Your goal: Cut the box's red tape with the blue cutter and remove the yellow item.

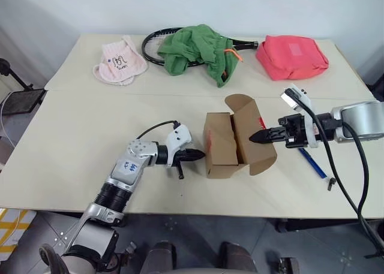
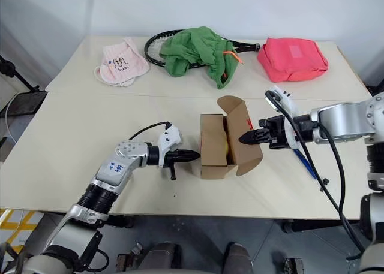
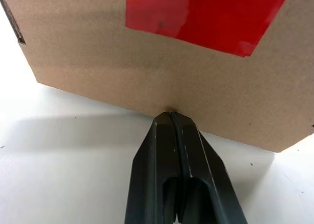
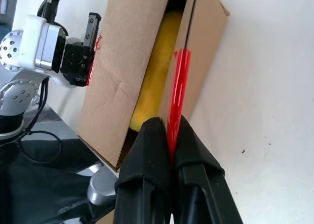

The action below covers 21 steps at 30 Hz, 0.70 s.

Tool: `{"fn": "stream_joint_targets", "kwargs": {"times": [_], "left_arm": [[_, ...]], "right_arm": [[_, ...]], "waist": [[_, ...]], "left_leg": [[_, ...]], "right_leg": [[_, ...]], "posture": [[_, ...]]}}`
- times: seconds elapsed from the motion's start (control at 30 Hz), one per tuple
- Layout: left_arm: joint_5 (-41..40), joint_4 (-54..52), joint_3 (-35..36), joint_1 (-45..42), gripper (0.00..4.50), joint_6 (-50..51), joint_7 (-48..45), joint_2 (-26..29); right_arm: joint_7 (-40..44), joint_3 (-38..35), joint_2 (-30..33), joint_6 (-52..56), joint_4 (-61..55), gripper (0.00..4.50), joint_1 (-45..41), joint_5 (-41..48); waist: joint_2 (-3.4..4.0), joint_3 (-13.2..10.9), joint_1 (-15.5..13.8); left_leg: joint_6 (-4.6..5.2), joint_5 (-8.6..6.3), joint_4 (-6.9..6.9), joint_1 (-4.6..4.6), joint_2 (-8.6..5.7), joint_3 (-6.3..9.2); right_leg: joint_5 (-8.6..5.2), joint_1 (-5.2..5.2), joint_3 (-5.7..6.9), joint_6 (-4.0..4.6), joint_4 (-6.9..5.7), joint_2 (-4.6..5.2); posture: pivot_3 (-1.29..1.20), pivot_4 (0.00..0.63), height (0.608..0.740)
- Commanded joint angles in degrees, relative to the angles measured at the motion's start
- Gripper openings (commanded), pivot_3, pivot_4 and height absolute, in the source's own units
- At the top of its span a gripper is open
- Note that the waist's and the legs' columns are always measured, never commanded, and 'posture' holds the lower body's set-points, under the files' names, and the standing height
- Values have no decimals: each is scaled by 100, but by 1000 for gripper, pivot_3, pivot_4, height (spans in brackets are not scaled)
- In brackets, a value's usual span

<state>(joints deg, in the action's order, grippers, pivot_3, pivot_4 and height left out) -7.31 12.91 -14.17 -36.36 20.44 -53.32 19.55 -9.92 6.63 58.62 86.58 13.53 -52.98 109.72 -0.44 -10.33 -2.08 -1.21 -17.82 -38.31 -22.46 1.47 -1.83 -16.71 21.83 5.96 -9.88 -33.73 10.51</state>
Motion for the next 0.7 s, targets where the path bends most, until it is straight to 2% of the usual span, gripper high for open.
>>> {"fn": "stream_joint_targets", "kwargs": {"times": [0.03,0.37,0.7], "left_arm": [[-79,-144,-51,-88,0,-112,-91,-124],[-43,-400,-78,161,0,178,111,-261],[-83,-689,147,233,0,517,88,57]], "right_arm": [[-586,304,101,-299,-298,11,228,316],[-1144,254,-222,-698,-829,11,381,328],[-1719,204,-354,-858,-931,11,274,328]], "waist": [[-1,0,7],[-1,1,56],[-3,2,66]], "left_leg": [[0,0,-1,0,0,-1],[1,0,-10,5,5,-4],[8,-5,-36,5,12,-4]], "right_leg": [[0,0,0,0,0,0],[4,-2,-2,6,-6,-1],[15,-9,-2,15,-9,-4]], "posture": [[0,150,740],[0,150,740],[0,150,740]]}}
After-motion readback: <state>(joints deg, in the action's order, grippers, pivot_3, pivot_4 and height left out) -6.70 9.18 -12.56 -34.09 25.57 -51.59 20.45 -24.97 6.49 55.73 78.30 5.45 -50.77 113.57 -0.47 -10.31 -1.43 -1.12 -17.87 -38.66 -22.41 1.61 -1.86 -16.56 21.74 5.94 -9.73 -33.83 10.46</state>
